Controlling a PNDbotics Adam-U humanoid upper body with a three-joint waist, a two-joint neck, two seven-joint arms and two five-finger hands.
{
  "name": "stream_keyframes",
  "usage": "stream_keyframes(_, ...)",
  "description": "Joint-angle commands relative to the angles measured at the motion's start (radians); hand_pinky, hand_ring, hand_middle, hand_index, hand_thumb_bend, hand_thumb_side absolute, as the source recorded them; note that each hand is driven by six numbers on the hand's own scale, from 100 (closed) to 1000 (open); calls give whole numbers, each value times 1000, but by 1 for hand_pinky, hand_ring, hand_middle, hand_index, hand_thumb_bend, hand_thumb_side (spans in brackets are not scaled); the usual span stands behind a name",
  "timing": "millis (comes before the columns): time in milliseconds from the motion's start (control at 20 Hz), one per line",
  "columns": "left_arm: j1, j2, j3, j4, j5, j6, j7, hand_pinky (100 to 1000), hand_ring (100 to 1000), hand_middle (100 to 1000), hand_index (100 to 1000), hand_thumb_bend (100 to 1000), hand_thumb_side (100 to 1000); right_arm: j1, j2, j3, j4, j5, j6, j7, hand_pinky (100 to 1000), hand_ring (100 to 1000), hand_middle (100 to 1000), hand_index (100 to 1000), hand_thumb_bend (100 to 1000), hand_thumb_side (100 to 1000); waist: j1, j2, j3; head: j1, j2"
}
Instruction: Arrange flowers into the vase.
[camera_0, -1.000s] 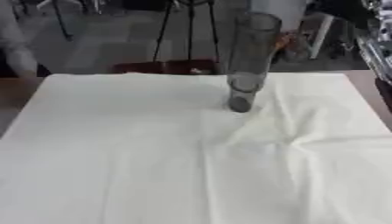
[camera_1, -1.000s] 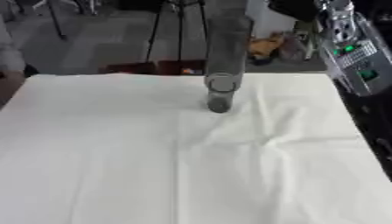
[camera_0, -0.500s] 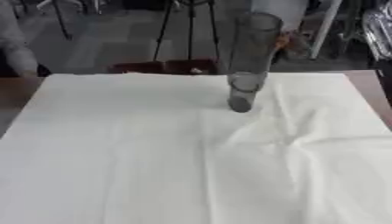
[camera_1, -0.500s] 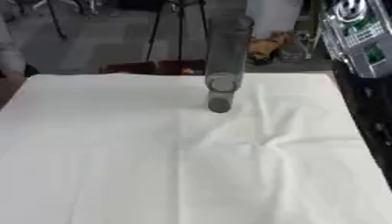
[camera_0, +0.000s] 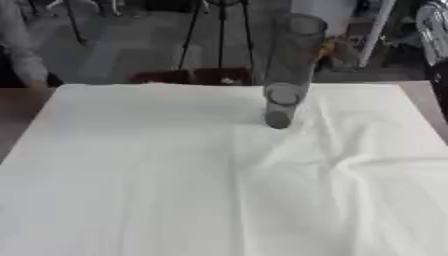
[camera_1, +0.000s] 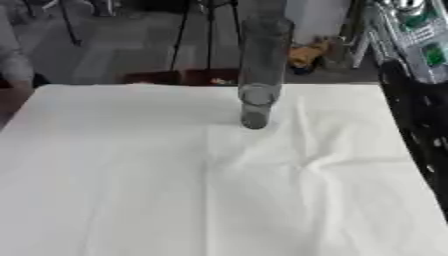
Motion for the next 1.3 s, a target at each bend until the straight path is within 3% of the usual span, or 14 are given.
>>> stream_keyframes(50,-11,26,5,-14,4,1,-2,803,937,946,975,100,1000,-38,-5,-19,-25,-51,-27,-33,100,100,100,100,195,236,4,-28,3,-5,-1)
stream_keyframes(300,-12,28,3,-14,5,1,-4,804,937,946,975,100,1000,-70,17,-28,-44,-122,-96,-84,106,100,100,100,100,231,4,-27,9,-9,-2)
stream_keyframes(500,-12,29,2,-14,7,1,-6,804,937,946,974,100,1000,-81,16,-23,-37,-182,-155,-98,111,100,100,100,100,225,2,-27,11,-10,-2)
stream_keyframes(950,-13,33,-3,-14,13,1,-13,804,937,946,973,100,1000,-148,44,-33,-57,-209,-287,-15,110,100,100,100,100,282,-1,-24,12,-20,-10)
stream_keyframes(1300,-11,36,-5,-14,14,-1,-17,804,937,946,973,100,1000,-176,59,-27,-15,-197,-332,4,111,100,100,100,100,292,-3,-27,24,-30,-66)
